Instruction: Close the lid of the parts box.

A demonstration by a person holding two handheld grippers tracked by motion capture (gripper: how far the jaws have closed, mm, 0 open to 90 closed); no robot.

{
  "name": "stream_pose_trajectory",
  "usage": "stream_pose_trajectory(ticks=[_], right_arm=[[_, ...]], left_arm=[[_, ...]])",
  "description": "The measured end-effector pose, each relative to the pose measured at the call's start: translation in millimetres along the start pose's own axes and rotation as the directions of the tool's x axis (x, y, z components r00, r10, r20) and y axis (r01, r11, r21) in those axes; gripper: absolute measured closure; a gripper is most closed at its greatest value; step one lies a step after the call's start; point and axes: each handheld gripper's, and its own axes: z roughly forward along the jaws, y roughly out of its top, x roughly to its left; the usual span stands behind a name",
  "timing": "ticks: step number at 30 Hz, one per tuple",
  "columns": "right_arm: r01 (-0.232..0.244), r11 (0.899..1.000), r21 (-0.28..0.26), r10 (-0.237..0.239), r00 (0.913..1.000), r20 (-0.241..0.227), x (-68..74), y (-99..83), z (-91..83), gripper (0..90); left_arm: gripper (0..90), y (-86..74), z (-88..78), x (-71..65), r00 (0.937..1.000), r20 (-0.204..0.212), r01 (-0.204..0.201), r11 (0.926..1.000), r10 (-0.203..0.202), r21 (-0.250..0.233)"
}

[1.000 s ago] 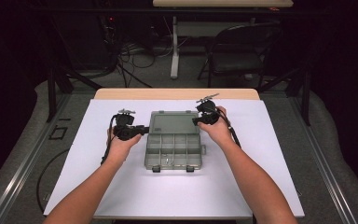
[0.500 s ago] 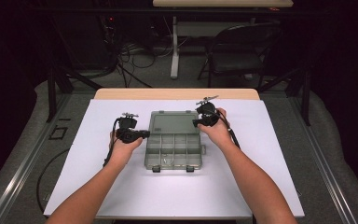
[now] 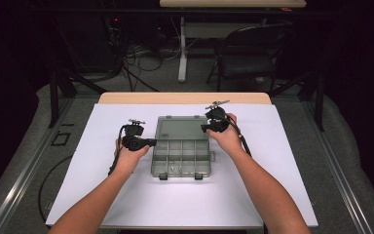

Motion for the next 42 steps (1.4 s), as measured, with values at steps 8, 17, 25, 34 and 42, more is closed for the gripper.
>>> stream_pose_trajectory(ticks=[8,17,25,34,42], right_arm=[[-0.021,1.0,0.012,0.021,0.9996,-0.017,-1.3,-2.0,3.2,55.2],[-0.058,0.997,0.049,0.061,0.997,-0.048,-1.2,-5.4,8.7,54.2],[-0.109,0.99,0.09,0.116,0.9904,-0.075,-1.0,-6.0,11.8,54.0],[-0.142,0.982,0.127,0.152,0.9852,-0.079,-0.5,-7.9,14.8,50.8],[-0.159,0.978,0.135,0.171,0.9818,-0.083,-0.1,-9.0,17.0,46.7]], left_arm=[[84.2,-1.0,0.2,0.9,1.0,0.001,0.001,1.0,-0.001,-0.002],[84.1,-1.3,0.2,-0.2,1.0,-0.006,-0.006,1.0,0.006,-0.001],[84.1,-1.4,0.2,-0.4,0.9999,-0.008,-0.007,1.0,0.007,-0.001],[84.1,-1.9,0.2,-0.5,0.9999,-0.007,-0.007,1.0,0.007,-0.005],[83.9,-2.1,0.1,-0.7,0.9999,-0.008,-0.009,0.9999,0.009,-0.005]])
